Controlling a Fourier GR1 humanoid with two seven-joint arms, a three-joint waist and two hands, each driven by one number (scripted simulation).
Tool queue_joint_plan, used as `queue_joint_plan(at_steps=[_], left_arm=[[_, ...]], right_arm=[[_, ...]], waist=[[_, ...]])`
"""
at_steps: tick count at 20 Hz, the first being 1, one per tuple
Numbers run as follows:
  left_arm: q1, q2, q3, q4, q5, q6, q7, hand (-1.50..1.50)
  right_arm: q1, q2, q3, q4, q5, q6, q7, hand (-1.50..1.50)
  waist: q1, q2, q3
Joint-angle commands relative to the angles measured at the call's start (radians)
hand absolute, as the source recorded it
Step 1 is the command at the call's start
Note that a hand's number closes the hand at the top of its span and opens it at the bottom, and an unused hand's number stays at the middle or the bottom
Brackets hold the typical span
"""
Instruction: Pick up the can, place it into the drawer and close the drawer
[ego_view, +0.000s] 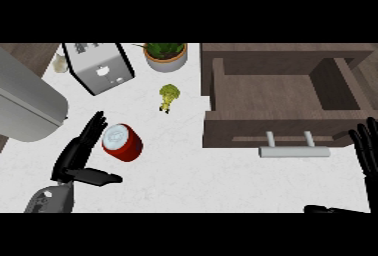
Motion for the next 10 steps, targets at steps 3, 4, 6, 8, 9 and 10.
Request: queue_joint_plan(at_steps=[3, 4, 6, 8, 9, 10], left_arm=[[-0.058, 0.012, 0.026, 0.152, -0.014, 0.023, -0.081, -1.5], [-0.005, 0.002, 0.016, 0.096, 0.005, 0.002, -0.042, -1.5], [-0.015, 0.037, 0.031, 0.099, 0.022, -0.037, -0.038, -1.5], [-0.069, 0.042, 0.04, 0.255, -0.009, -0.021, -0.155, -1.5], [-0.041, 0.012, 0.02, 0.138, 0.008, 0.001, -0.062, -1.5], [-0.156, 0.045, 0.054, 0.385, -0.035, 0.018, -0.201, -1.5]], right_arm=[[0.033, 0.038, 0.044, -0.018, 0.028, -0.012, -0.023, -1.5], [-0.004, 0.009, 0.003, -0.022, -0.017, 0.006, 0.023, -1.5], [0.048, -0.011, -0.034, -0.027, -0.038, 0.05, -0.014, -1.5], [0.016, -0.005, -0.029, -0.031, -0.038, 0.034, 0.013, -1.5], [0.042, 0.016, -0.021, -0.041, -0.025, 0.026, 0.014, -1.5], [-0.017, -0.013, -0.045, 0.01, -0.041, 0.026, 0.012, -1.5]], waist=[[-0.002, 0.0, 0.0], [0.001, 0.0, 0.0], [0.0, -0.001, 0.0], [-0.002, 0.0, 0.0], [0.0, -0.001, 0.0], [-0.005, 0.002, -0.001]])
